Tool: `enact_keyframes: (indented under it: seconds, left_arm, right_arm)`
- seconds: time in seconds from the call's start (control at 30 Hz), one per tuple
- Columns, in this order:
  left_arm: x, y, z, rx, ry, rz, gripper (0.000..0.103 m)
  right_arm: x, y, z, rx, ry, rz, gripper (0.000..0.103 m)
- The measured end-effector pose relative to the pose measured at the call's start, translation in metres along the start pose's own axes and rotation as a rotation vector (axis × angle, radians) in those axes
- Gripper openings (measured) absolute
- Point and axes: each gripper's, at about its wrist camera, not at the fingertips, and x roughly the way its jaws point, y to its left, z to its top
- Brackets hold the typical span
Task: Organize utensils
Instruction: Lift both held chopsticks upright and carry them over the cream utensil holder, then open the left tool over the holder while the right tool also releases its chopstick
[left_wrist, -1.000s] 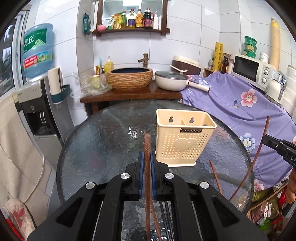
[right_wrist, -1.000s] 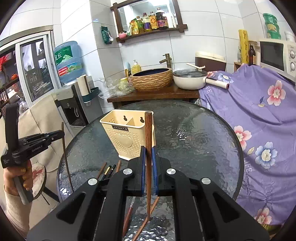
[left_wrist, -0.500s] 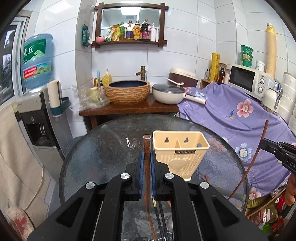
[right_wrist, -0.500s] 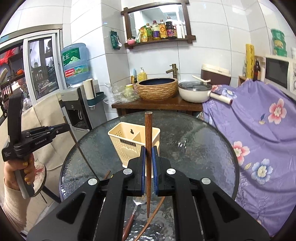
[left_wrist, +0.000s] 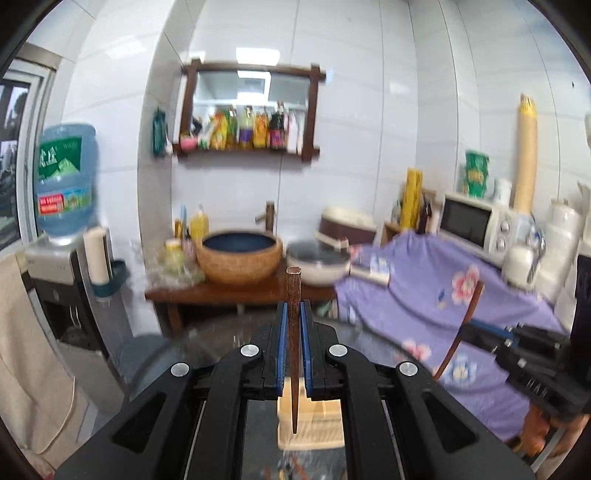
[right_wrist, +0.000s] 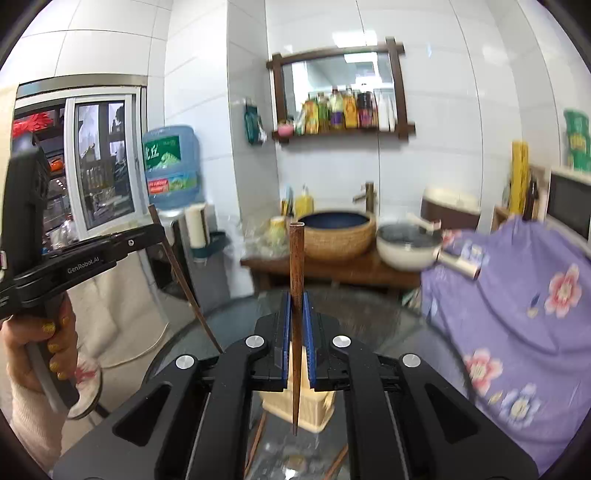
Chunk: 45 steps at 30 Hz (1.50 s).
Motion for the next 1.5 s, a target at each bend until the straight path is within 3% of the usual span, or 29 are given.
enact_keyframes:
  seconds: [0.13,0.33,0.67,0.87,1.13,1.43,1.5]
  left_arm:
    - [0.014,-0.011,0.02,0.0,-0.025,0.021,0.007]
    - [0.051,-0.005,0.008,-0.035,0.002,0.046,0.007]
    - [0.103,0.014,-0.045,-0.105,0.078,0.061,0.007]
    - [0.122,0.016,-0.076,-0.092,0.121,0.074,0.007]
    - [0.141,0.023,-0.104,-0.108,0.184,0.081,0.007]
    - [0.141,0.018,-0.11,-0.076,0.174,0.081,0.007]
    - [0.14,0.017,-0.109,-0.07,0.175,0.078,0.012]
  right_arm:
    - [0.014,0.005,0.022,-0.001,-0.035,-0.016,0.007]
    - [0.046,0.001,0.02,0.01,-0.077,-0.069,0.007]
    - [0.107,-0.014,-0.033,0.069,-0.014,-0.09,0.007]
    - [0.134,-0.016,-0.07,0.069,0.04,-0.085,0.008]
    - [0.146,-0.014,-0.088,0.052,0.059,-0.097,0.008]
    - [0.145,-0.013,-0.089,0.053,0.048,-0.099,0.008]
    - [0.144,-0.012,-0.09,0.042,0.041,-0.104,0.009]
